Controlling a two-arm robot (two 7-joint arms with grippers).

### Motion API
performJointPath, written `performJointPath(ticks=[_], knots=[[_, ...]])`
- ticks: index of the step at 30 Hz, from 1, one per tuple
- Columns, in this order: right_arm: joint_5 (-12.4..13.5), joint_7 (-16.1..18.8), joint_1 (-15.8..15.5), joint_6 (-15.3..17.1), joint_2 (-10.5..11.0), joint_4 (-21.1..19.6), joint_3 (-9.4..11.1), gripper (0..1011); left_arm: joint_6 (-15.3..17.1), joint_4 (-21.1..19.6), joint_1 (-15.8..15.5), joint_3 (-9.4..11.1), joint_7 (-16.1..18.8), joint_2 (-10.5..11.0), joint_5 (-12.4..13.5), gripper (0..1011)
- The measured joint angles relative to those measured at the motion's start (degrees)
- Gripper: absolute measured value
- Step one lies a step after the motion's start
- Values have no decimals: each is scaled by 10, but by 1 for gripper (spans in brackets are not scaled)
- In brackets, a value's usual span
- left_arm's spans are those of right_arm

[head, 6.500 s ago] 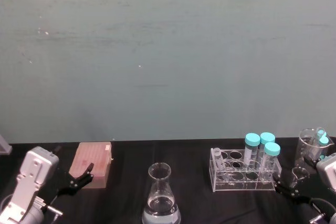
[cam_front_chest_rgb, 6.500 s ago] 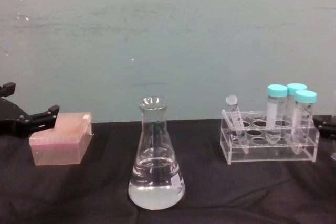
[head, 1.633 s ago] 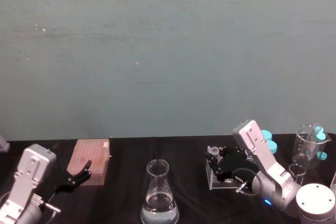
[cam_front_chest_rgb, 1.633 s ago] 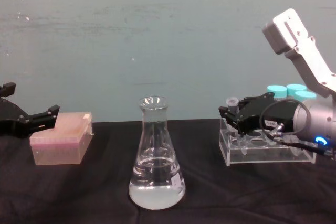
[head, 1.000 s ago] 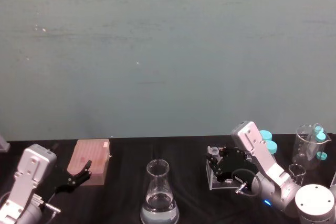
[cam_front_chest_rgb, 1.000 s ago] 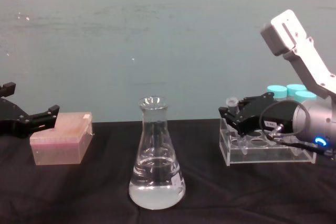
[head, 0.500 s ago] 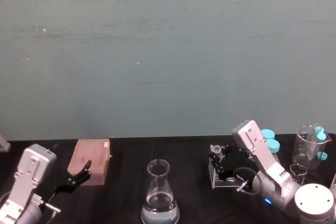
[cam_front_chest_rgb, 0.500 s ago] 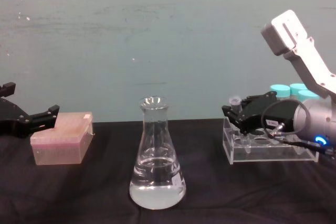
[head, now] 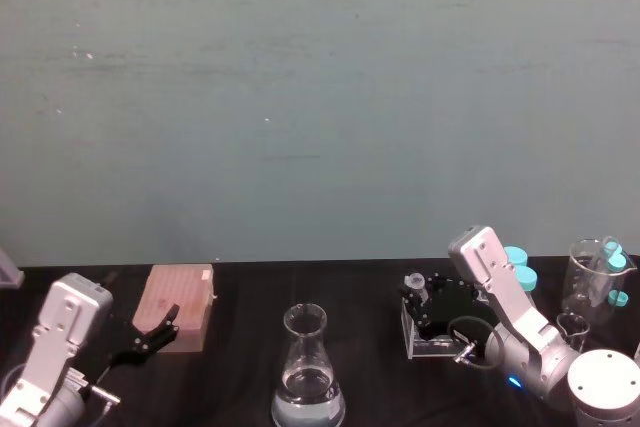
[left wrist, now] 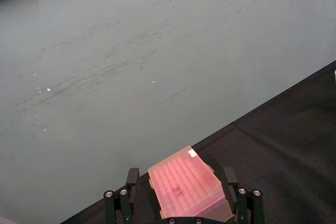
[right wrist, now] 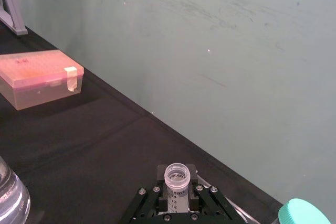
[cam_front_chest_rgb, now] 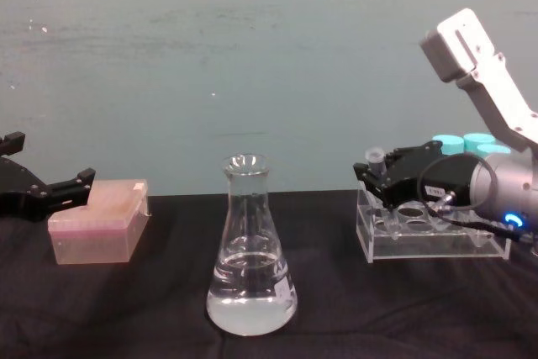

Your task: Pour the liquid from the test tube into the beaker using one hand.

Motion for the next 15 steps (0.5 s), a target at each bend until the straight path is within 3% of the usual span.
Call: performJointPath(ticks=[15], knots=[[1,7,-10,-5,0,-32,12,200,0,0,0,0,0,0,0,1000]])
